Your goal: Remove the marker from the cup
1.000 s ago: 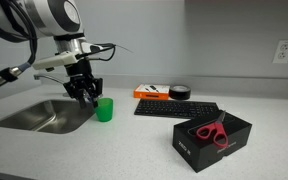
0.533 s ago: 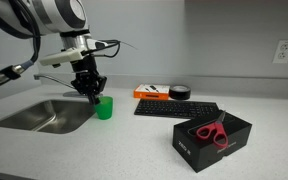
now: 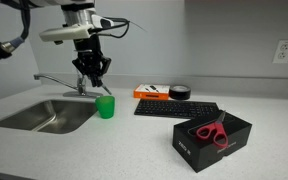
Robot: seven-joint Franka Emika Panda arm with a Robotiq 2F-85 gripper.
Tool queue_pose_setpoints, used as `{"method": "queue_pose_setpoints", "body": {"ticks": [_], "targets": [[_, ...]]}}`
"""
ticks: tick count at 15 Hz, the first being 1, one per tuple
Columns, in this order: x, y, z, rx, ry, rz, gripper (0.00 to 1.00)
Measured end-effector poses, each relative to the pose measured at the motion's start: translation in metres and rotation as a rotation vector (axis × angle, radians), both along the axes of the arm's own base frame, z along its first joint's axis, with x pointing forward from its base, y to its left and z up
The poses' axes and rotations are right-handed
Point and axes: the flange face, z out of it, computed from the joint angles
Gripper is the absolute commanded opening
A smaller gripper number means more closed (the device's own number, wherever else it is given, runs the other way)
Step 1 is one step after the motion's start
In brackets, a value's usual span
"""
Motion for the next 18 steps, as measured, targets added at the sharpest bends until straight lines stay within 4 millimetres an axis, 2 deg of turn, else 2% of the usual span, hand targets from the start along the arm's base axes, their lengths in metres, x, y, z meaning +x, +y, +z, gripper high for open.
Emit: {"method": "queue_pose_setpoints", "body": {"ticks": [3, 5, 8, 13, 17, 18], "targets": [[-0.017, -0.023, 0.028, 0.028, -0.054, 0.023, 0.04], [-0.028, -0.033, 0.026, 0.029, -0.047, 0.029, 0.04], [-0.039, -0.032, -0.005, -0.001, 0.013, 0.049, 0.04], [-0.048, -0.016, -0.063, -0.133, 0.031, 0.055, 0.04], [-0.049, -0.008, -0.087, -0.228, 0.028, 0.023, 0.04], [-0.049, -0.006, -0.092, -0.240, 0.032, 0.015, 0.40]]}}
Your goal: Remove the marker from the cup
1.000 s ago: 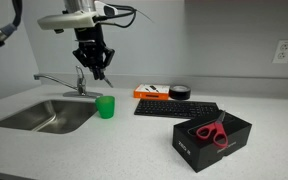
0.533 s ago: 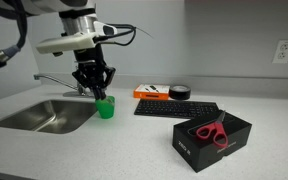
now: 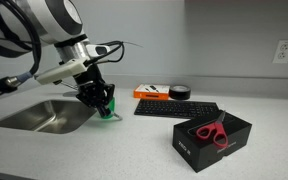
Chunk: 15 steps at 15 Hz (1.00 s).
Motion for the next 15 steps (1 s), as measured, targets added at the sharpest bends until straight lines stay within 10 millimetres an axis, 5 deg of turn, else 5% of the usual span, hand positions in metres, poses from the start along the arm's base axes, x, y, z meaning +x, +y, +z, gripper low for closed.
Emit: {"method": "queue_pose_setpoints", "body": {"ticks": [1, 9, 15], "targets": [[0.000, 0.002, -0.005, -0.007, 0.005, -0.008, 0.40], [0.008, 0.005, -0.017, 0.004, 0.038, -0.026, 0.99], [0.022, 0.000, 0.003, 0.044, 0.054, -0.046, 1.00]]}}
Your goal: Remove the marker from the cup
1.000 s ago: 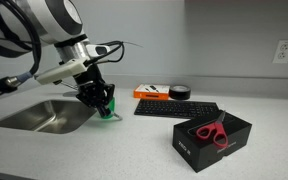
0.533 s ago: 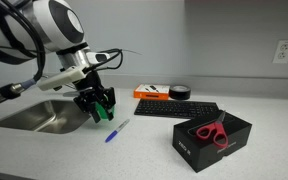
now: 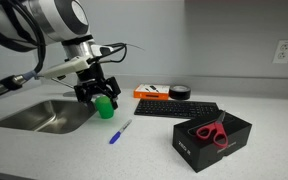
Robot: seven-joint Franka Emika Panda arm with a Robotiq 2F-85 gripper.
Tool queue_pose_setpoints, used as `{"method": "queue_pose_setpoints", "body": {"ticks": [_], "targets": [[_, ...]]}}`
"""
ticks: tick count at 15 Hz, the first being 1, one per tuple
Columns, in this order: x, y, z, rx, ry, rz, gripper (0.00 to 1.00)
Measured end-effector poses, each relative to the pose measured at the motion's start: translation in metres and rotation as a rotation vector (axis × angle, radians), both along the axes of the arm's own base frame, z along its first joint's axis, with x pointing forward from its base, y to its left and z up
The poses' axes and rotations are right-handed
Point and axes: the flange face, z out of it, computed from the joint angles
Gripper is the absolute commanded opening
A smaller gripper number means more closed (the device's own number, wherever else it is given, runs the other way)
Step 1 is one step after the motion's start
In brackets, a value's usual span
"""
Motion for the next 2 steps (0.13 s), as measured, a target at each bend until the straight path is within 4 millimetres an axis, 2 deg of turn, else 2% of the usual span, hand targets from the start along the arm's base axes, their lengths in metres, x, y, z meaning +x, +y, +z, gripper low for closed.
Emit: {"method": "queue_pose_setpoints", "body": {"ticks": [2], "targets": [[0.0021, -0.0009, 0.0030, 0.001, 0.004, 0.001, 1.00]]}}
